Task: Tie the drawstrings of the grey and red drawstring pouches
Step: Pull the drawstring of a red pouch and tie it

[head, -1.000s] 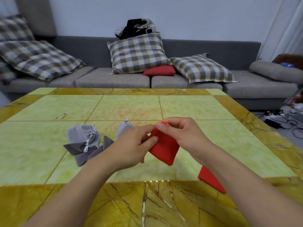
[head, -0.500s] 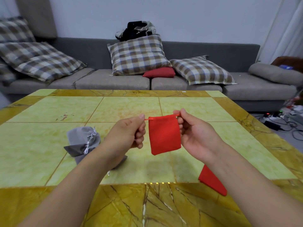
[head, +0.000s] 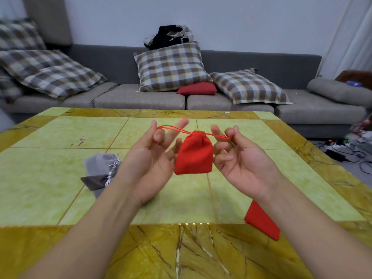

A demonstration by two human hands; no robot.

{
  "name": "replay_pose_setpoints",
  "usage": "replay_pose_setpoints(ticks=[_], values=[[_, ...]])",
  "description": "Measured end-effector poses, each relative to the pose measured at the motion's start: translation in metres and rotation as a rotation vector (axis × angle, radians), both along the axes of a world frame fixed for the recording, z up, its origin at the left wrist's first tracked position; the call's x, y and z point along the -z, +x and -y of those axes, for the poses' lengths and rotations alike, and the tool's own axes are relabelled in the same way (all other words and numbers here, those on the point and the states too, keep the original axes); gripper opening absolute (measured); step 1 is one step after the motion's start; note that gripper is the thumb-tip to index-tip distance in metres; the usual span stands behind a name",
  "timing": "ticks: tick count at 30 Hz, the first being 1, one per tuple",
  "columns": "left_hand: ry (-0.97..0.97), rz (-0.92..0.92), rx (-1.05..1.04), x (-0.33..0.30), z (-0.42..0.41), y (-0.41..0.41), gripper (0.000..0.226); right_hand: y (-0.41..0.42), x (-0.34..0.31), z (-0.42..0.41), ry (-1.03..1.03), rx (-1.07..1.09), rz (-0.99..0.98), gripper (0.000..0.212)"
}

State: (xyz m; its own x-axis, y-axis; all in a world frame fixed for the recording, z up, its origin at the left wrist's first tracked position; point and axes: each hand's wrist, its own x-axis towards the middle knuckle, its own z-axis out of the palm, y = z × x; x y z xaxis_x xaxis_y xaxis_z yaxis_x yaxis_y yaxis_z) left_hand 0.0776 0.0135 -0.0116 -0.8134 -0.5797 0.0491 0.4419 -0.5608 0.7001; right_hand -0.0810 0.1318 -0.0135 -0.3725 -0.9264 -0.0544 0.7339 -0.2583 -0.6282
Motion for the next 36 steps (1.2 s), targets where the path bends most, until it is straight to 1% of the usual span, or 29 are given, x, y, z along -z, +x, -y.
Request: replay_pose_setpoints(ticks=[1,3,5,7,10,13,15,16,17,19,21,24,26,27,29,30,32,34,36], values=[[0.036,-0.027,0.049,0.0,-0.006,-0.002,0.046,0.003,-0.001,0.0,-0.016,-0.053,0.022,0.031],[0.023,0.017,0.061,0.0,-0.014,-0.003,0.042,0.009,-0.003,-0.001,-0.013,-0.11,0.028,0.034],[-0.039,0.093,0.014,-0.002,-0.017,-0.005,0.038,0.011,-0.006,-0.002,0.037,-0.084,-0.059,0.034],[-0.115,0.167,-0.07,0.0,-0.013,-0.007,0.039,0.01,-0.007,-0.002,0.109,0.012,-0.285,0.033],[-0.238,0.257,-0.128,0.004,-0.009,-0.009,0.041,0.014,-0.006,0.0,0.198,0.134,-0.749,0.033],[-0.317,0.287,-0.116,0.007,-0.01,-0.009,0.038,0.017,-0.004,-0.002,0.311,0.075,-1.076,0.022],[-0.347,0.276,-0.115,0.009,-0.012,-0.009,0.031,0.015,-0.002,-0.005,0.397,0.054,-1.368,0.024],[-0.373,0.274,-0.115,0.01,-0.013,-0.009,0.027,0.015,-0.002,-0.007,0.429,0.056,-1.488,0.027],[-0.404,0.275,-0.108,0.011,-0.013,-0.008,0.024,0.015,-0.003,-0.01,0.452,0.046,-1.56,0.031],[-0.46,0.293,-0.08,0.014,-0.012,-0.006,0.02,0.012,-0.006,-0.014,0.464,0.001,-1.585,0.039],[-0.515,0.33,-0.068,0.015,-0.009,-0.004,0.019,0.009,-0.009,-0.015,0.449,-0.036,-1.55,0.041],[-0.67,0.412,-0.107,0.015,-0.005,-0.002,0.02,0.005,-0.014,-0.016,0.384,-0.101,-1.475,0.035],[-0.72,0.427,-0.097,0.014,-0.005,-0.001,0.022,0.007,-0.016,-0.018,0.323,-0.122,-1.472,0.028],[-0.755,0.433,-0.091,0.014,-0.005,-0.001,0.023,0.008,-0.015,-0.019,0.304,-0.101,-1.5,0.025],[-0.83,0.453,-0.09,0.015,-0.008,-0.002,0.024,0.009,-0.01,-0.017,0.298,0.029,-1.617,0.016],[-0.838,0.458,-0.087,0.016,-0.009,-0.003,0.024,0.009,-0.007,-0.015,0.315,0.111,-1.671,0.013],[-0.81,0.466,-0.082,0.02,-0.011,-0.007,0.023,0.011,-0.004,-0.013,0.312,0.23,-1.723,0.016],[-0.783,0.48,-0.074,0.022,-0.013,-0.011,0.023,0.011,-0.005,-0.013,0.279,0.278,-1.765,0.016],[-0.781,0.487,-0.032,0.023,-0.012,-0.011,0.025,0.011,-0.008,-0.015,0.231,0.261,-1.781,0.014]])
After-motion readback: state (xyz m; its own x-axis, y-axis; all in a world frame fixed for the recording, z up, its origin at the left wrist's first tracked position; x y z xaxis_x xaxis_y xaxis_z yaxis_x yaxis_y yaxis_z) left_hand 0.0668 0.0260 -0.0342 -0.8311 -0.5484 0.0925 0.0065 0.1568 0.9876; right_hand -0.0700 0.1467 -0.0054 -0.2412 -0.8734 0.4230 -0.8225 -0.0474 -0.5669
